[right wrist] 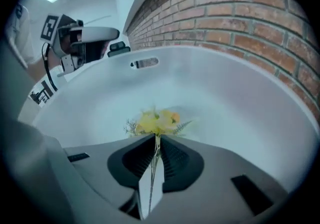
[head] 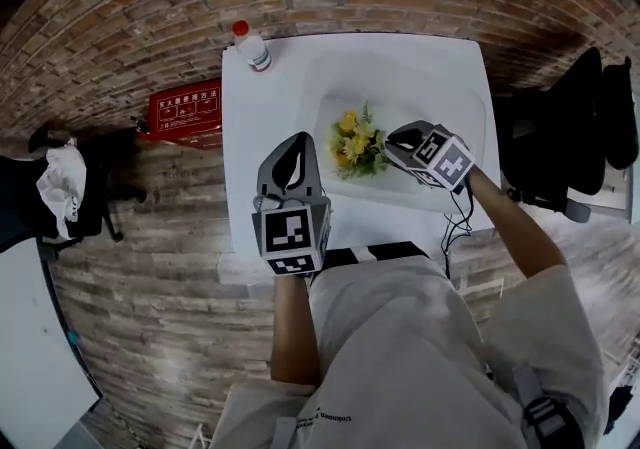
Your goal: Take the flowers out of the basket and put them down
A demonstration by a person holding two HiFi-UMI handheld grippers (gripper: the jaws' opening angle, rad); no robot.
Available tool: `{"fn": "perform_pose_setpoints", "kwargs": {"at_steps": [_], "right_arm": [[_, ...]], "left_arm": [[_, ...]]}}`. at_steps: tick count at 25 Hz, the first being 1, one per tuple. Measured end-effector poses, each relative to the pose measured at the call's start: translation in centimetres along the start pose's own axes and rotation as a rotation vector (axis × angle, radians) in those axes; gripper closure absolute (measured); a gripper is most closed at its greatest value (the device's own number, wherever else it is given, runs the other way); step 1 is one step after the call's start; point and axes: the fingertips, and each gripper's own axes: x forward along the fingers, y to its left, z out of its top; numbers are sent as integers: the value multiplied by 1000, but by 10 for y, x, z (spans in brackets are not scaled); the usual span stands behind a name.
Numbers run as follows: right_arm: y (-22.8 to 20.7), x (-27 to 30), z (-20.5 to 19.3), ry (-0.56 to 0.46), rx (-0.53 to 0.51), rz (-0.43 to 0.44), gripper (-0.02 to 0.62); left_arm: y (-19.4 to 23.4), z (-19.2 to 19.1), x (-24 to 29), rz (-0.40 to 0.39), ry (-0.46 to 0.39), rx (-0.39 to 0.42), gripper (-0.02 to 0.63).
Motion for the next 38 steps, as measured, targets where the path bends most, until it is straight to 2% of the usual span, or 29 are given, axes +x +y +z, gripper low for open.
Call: {"fn": "perform_pose_setpoints", "kwargs": {"at_steps": [6, 8, 12, 15, 17, 20, 23, 27, 30, 33, 36, 38], "right_arm": [[13, 26, -40, 202, 6, 25, 486], [12, 29, -50, 246, 29, 19, 440], [10, 35, -62, 296, 59, 13, 419], [17, 43, -74, 337, 65, 46, 361], [21, 50, -80, 362, 57, 64, 296], [17, 62, -83, 373, 39, 45, 296], [14, 67, -84, 397, 29, 32, 307], [21, 82, -84, 389, -37, 57, 380], [20, 89, -91, 451, -70, 63, 412], [17, 90, -98, 479, -63, 58, 482], [13, 88, -94, 463, -51, 51, 515], [8, 84, -92, 463, -51, 37, 520]], "left_arm": [[-10, 4, -1, -174, -7, 3, 580], [-15, 2, 0, -234, 2, 12, 580], [-18, -3, 6, -313, 17, 35, 580], [-18, -10, 6, -354, 44, 12, 580], [-17, -14, 5, -378, 59, -14, 580], [-17, -19, 4, -408, 92, -44, 580], [-19, -19, 6, -446, 73, -52, 580], [-21, -21, 4, -488, 93, -47, 580], [-24, -21, 3, -493, 89, -5, 580], [-30, -22, 2, -523, 84, 25, 580], [-29, -21, 3, -544, 74, 25, 580], [-24, -16, 2, -533, 56, -13, 580]]}}
